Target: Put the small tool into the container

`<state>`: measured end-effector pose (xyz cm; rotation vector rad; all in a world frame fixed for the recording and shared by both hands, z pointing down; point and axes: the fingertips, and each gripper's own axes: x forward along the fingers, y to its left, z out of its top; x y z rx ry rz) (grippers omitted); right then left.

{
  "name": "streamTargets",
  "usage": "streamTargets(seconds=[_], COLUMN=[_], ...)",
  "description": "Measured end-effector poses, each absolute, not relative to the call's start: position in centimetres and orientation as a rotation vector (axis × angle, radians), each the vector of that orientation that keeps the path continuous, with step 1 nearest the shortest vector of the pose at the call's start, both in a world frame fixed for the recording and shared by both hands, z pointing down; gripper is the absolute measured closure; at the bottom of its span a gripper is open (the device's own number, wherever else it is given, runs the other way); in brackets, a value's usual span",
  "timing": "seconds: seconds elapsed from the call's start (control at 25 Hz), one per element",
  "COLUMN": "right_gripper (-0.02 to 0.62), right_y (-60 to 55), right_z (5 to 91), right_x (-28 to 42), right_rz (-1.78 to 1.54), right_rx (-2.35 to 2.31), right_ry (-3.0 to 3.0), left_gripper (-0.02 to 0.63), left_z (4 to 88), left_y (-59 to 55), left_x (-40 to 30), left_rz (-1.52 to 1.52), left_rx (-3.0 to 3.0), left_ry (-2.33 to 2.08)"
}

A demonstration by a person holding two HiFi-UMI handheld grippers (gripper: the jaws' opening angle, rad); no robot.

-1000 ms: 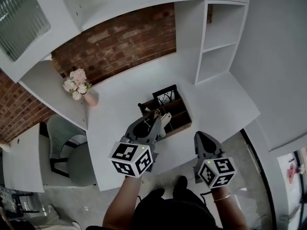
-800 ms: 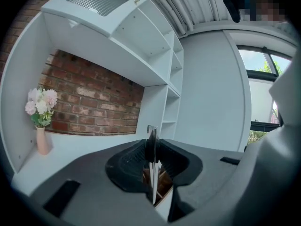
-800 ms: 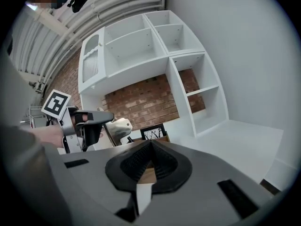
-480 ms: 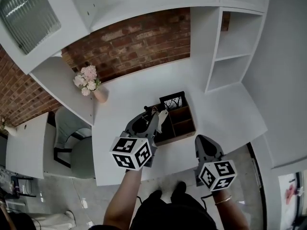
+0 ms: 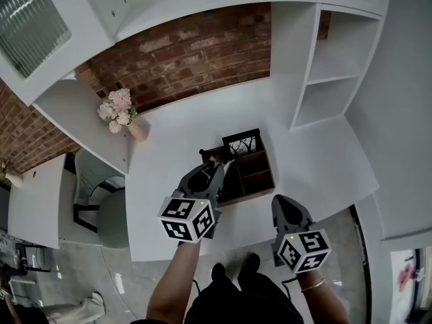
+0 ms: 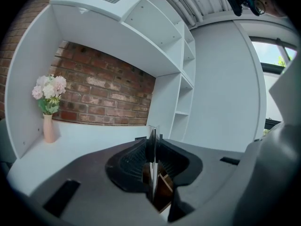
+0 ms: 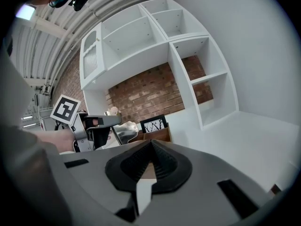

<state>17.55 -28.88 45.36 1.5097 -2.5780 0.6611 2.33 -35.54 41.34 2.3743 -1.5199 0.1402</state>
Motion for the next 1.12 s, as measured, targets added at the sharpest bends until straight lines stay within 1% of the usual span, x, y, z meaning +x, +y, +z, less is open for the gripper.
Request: streamTargets(seconds=[0.64, 1.12], right_gripper=[0.592, 0.592], right_y=[-28.5, -28.2], right_z=[46.4, 46.2], right_x=[16.5, 16.4], right_rz=[0.648, 0.612], right_rx=[1.502, 1.504], right_ry=[-2.547, -2.530], left_gripper=[0.523, 0.522], left_z=[45.9, 47.7], left_y=[-35.3, -35.8], left_x=[1.8, 1.8], left_rz=[0.267, 0.295], left_rx=[2.331, 2.303], left_ry=[-1.456, -1.424])
